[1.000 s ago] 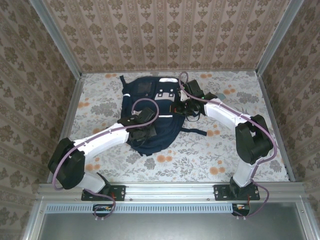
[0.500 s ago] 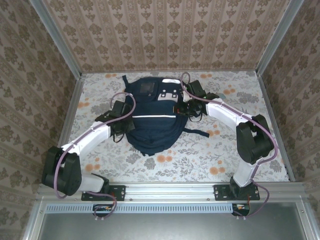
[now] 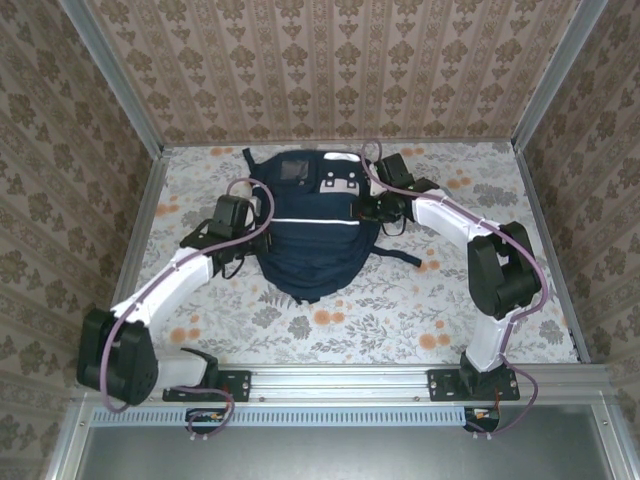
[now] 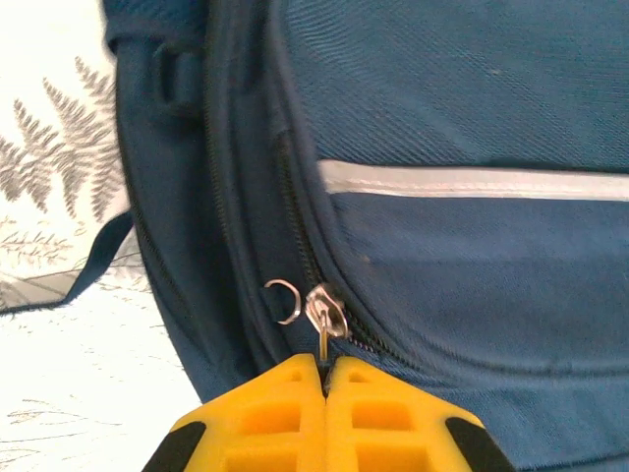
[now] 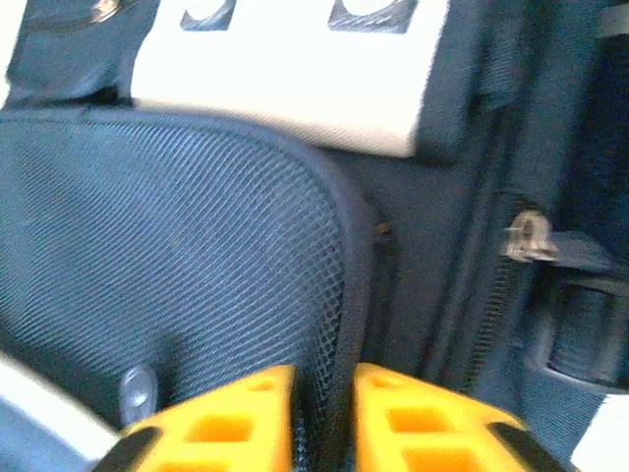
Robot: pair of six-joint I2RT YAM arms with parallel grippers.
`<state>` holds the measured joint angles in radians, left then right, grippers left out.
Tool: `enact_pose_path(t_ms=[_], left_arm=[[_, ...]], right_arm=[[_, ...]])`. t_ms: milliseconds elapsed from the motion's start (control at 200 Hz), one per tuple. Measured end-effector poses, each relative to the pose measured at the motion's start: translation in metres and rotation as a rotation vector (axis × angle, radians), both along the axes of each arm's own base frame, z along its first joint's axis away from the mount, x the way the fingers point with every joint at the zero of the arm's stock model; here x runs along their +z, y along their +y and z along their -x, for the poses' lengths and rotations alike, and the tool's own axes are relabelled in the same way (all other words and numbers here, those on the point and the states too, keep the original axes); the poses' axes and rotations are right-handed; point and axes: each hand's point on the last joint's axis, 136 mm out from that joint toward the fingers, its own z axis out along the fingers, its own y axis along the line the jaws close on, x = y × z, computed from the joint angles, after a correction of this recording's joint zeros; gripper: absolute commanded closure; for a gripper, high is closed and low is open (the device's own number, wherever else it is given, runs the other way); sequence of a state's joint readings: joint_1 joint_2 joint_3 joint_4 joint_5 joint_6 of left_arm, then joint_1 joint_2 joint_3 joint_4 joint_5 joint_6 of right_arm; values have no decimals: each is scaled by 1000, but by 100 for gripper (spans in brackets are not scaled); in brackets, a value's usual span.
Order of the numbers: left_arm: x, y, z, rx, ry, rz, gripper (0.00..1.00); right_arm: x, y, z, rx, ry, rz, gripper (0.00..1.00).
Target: Pack books, pencil case, and school supplies into a backpack
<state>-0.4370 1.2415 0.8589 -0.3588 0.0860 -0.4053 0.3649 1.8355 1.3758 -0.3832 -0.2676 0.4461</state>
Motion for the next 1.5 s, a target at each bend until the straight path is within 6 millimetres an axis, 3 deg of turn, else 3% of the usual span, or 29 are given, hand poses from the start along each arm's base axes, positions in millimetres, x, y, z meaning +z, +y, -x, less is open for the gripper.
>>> enact_pose_path(t_ms=[70, 150, 310, 395, 680, 785, 1050, 1165, 1355, 1405, 1455, 1500], left_arm=[[13, -15, 15, -68, -38, 13, 100], [18, -32, 31, -147, -49, 26, 100], [17, -63, 57, -288, -38, 31, 100], [13, -73, 65, -335, -23, 32, 100], [-2, -74, 71, -352, 28, 3, 100], [-2, -74, 71, -351, 30, 1, 100], [-5, -70, 70, -334, 31, -21, 100], [-7, -63, 67, -302, 32, -48, 100], [-11, -52, 60, -242, 45, -55, 100], [-11, -50, 59, -230, 49, -52, 95], [-11, -48, 58, -221, 52, -49, 91], [-12, -47, 57, -207, 56, -45, 80]], right_arm=[[2, -10, -4, -41, -3, 7, 40], [10, -21, -2, -92, -12, 4, 32], [42, -32, 30, -181, -22, -75, 31], [49, -31, 48, -221, -6, -123, 33], [-6, -14, 104, -326, 201, -154, 37], [-7, -8, 104, -348, 211, -179, 42], [-7, -6, 95, -394, 205, -197, 77], [-6, -9, 93, -420, 192, -189, 85], [-1, -8, 92, -414, 163, -184, 88], [0, -7, 92, -408, 160, -183, 85], [2, -6, 91, -402, 155, -185, 78], [4, -5, 90, -391, 147, -182, 65]])
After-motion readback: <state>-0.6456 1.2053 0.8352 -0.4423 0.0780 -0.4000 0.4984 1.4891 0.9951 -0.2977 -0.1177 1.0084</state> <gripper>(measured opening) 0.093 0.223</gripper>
